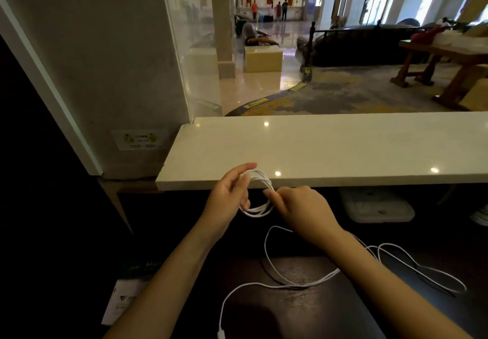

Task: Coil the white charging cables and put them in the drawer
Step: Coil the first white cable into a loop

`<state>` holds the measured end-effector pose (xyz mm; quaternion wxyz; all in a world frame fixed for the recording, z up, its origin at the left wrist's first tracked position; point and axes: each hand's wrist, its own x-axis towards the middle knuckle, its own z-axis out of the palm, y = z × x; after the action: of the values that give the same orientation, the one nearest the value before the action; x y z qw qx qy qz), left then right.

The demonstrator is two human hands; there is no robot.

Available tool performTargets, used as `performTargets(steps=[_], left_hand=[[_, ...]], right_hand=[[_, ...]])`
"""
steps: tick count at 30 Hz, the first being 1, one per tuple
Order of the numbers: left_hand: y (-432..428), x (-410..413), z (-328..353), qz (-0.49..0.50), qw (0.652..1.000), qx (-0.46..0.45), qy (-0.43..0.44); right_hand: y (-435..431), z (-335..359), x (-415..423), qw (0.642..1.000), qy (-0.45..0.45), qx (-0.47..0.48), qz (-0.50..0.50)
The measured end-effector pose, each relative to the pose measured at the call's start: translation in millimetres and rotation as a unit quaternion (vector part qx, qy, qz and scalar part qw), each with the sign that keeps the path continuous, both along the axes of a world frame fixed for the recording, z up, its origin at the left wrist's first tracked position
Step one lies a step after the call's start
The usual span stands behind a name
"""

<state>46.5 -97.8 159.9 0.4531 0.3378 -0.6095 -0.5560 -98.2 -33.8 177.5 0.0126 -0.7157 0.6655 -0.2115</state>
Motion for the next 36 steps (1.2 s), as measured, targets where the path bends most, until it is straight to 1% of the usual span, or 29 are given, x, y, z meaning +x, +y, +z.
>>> performTargets(steps=[2, 3, 4, 6, 8, 13, 16, 17, 18, 19, 20, 21, 22, 24, 25, 26, 27, 28, 31, 33, 36], left_hand=[[3, 8, 0, -0.061, 0.993, -0.021, -0.096], [4, 9, -1, -0.069, 0.99, -0.018, -0.124], [6, 9, -1, -0.069, 0.99, -0.004, -0.126], [9, 5, -4, -0.059, 0.993, 0.03, -0.094], [12, -1, -5, -0.05, 0.995, 0.051, -0.069], [16, -14, -9, -0.04, 0.996, 0.06, -0.054], [19, -22, -11, -0.045, 0.994, 0.094, -0.04], [19, -23, -10, -0.055, 0.991, 0.114, -0.03], [18, -23, -9, -0.069, 0.987, 0.142, -0.013], [17, -22, -8, -0.087, 0.981, 0.176, 0.008], [17, -21, -8, -0.112, 0.971, 0.208, 0.032], [17, -21, -7, -0.141, 0.961, 0.232, 0.05], [18, -22, -7, -0.169, 0.953, 0.246, 0.058], [24, -27, -6, -0.212, 0.937, 0.27, 0.067], [25, -31, -7, -0.225, 0.928, 0.287, 0.08], [26, -35, -7, -0.232, 0.919, 0.304, 0.098], [26, -38, -6, -0.236, 0.912, 0.316, 0.115], [26, -41, -6, -0.234, 0.91, 0.32, 0.123], [26, -44, -7, -0.214, 0.92, 0.31, 0.111], [26, -45, -7, -0.204, 0.92, 0.316, 0.112], [26, -47, -5, -0.209, 0.911, 0.33, 0.131]], right_hand=[[2, 0, -4, 1.0, 0.017, 0.01, 0.016], [3, 0, -6, 0.999, 0.026, 0.014, 0.024], [3, 1, -7, 0.999, 0.028, 0.015, 0.03], [4, 2, -9, 0.999, 0.024, 0.008, 0.038], [7, 0, -11, 0.998, 0.036, -0.019, 0.041], [20, -20, -18, 0.988, 0.089, -0.123, 0.015], [25, -29, -26, 0.984, 0.091, -0.15, -0.011], [27, -33, -30, 0.986, 0.076, -0.145, -0.021], [28, -35, -33, 0.992, 0.052, -0.111, -0.026], [28, -36, -37, 0.998, 0.014, -0.053, -0.019], [28, -36, -42, 0.998, -0.056, 0.019, -0.005], [27, -32, -47, 0.985, -0.145, 0.092, 0.014], [26, -27, -51, 0.959, -0.238, 0.152, 0.031], [24, -16, -57, 0.883, -0.41, 0.222, 0.049], [23, -13, -58, 0.847, -0.474, 0.236, 0.05], [23, -11, -59, 0.824, -0.512, 0.238, 0.051], [23, -11, -59, 0.816, -0.527, 0.232, 0.054], [23, -13, -59, 0.817, -0.528, 0.224, 0.06], [21, -19, -62, 0.825, -0.521, 0.211, 0.065], [20, -21, -65, 0.824, -0.525, 0.199, 0.07], [17, -18, -69, 0.831, -0.52, 0.163, 0.114]])
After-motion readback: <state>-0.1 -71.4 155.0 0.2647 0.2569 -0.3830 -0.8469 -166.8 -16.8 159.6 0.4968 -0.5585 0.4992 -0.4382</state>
